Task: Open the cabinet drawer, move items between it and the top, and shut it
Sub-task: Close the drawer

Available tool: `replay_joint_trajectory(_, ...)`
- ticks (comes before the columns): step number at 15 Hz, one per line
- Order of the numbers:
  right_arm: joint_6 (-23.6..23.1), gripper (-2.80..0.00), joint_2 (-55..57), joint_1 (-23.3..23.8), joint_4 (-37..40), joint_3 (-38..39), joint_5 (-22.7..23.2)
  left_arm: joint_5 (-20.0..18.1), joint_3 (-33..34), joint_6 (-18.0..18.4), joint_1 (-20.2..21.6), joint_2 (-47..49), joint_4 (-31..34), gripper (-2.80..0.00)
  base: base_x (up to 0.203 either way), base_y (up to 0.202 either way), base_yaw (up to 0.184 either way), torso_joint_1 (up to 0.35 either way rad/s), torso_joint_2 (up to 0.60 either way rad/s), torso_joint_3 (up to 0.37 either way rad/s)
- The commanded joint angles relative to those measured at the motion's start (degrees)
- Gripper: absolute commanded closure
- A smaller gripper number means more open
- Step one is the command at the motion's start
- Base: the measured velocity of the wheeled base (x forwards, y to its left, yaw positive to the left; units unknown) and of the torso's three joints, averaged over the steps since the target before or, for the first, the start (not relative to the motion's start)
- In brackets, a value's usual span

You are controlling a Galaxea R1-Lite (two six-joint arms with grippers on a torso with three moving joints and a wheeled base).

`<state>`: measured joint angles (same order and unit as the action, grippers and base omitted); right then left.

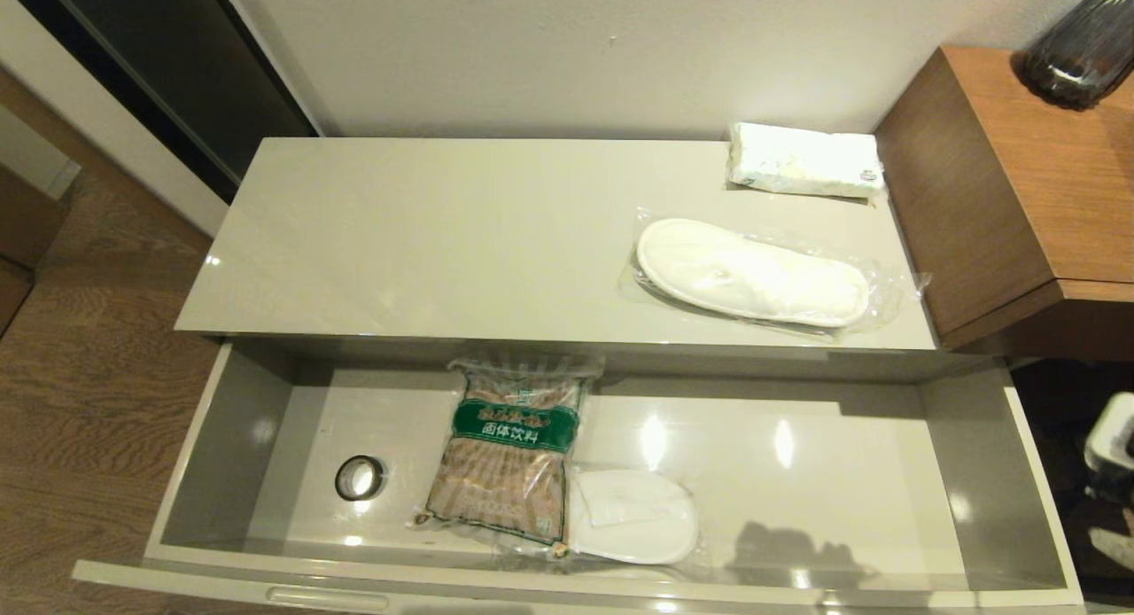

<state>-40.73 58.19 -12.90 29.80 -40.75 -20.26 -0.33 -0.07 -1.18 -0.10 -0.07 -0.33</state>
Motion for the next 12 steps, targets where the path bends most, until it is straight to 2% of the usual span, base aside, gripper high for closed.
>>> replay_joint_trajectory(1,2.3,0.0,-4.9,-0.2,9.7,4.8,0.9,0.0,0.0,0.0,0.0,0.1,-0.1,0.0,0.0,0.0,0.0,0.0,0.0,0.0)
replay_joint_trajectory(3,6.6,0.0,-4.3,-0.2,10.2,9.5,8.1,0.0,0.0,0.0,0.0,0.1,0.0,0.0,0.0,0.0,0.0,0.0,0.0,0.0)
replay_joint_trajectory(5,10.2,0.0,-2.4,-0.1,8.5,12.7,11.3,0.0,0.0,0.0,0.0,0.1,-0.1,0.0,0.0,0.0,0.0,0.0,0.0,0.0)
replay_joint_trajectory(6,10.6,0.0,-1.9,-0.2,8.1,14.2,11.9,0.0,0.0,0.0,0.0,0.1,-0.1,0.0,0.0,0.0,0.0,0.0,0.0,0.0)
replay_joint_trajectory(8,11.2,0.0,-1.1,-0.2,7.1,17.3,16.2,0.0,0.0,0.0,0.0,0.1,0.0,0.0,0.0,0.0,0.0,0.0,0.0,0.0)
replay_joint_trajectory(10,11.0,0.0,-0.1,-0.2,3.2,19.6,18.9,0.0,0.0,0.0,0.0,0.1,0.0,0.0,0.0,0.0,0.0,0.0,0.0,0.0)
replay_joint_trajectory(12,10.7,0.0,1.1,-1.3,0.3,22.2,25.0,0.0,0.0,0.0,0.0,0.1,0.0,0.0,0.0,0.0,0.0,0.0,0.0,0.0)
